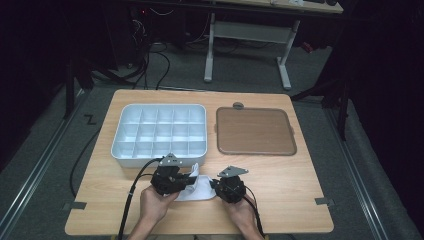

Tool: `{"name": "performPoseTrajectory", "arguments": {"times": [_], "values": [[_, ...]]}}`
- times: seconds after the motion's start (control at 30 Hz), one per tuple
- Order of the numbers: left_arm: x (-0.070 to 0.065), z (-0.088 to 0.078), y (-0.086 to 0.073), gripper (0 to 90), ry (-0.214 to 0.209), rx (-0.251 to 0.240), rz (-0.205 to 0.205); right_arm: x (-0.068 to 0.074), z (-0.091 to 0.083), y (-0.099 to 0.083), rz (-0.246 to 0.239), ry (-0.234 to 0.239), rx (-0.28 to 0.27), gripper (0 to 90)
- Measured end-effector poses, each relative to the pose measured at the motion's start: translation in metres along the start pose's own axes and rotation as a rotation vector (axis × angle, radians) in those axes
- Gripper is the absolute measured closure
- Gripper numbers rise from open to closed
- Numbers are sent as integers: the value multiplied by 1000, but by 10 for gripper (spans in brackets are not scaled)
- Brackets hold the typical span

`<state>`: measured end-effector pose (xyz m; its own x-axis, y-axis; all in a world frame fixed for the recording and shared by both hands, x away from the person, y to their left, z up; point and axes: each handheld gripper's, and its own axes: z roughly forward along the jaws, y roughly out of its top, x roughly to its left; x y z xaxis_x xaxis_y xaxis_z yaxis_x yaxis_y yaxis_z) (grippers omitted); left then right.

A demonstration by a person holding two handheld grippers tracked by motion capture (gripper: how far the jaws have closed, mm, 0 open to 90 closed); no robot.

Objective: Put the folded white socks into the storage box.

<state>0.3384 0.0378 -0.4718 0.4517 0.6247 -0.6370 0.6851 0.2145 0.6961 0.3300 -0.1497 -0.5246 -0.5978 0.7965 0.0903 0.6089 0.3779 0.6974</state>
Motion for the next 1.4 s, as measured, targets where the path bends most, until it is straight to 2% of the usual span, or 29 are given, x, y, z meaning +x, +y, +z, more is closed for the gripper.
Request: {"name": "performPoseTrajectory", "arguments": {"times": [0.53,0.93,1.1,1.23,1.33,1.4], "values": [[-3,17,-10,815,9,32,10,2,4,3,-4,13,-1,851],[-5,33,-24,813,34,79,64,1,4,3,0,18,-2,851],[-4,38,-28,812,45,89,68,1,5,4,-1,19,-2,851],[-2,42,-32,812,55,110,87,1,5,4,-3,17,-1,851],[0,45,-32,812,62,109,78,0,6,4,-3,17,-1,851],[2,46,-33,811,75,110,92,0,6,5,-11,11,5,851]]}}
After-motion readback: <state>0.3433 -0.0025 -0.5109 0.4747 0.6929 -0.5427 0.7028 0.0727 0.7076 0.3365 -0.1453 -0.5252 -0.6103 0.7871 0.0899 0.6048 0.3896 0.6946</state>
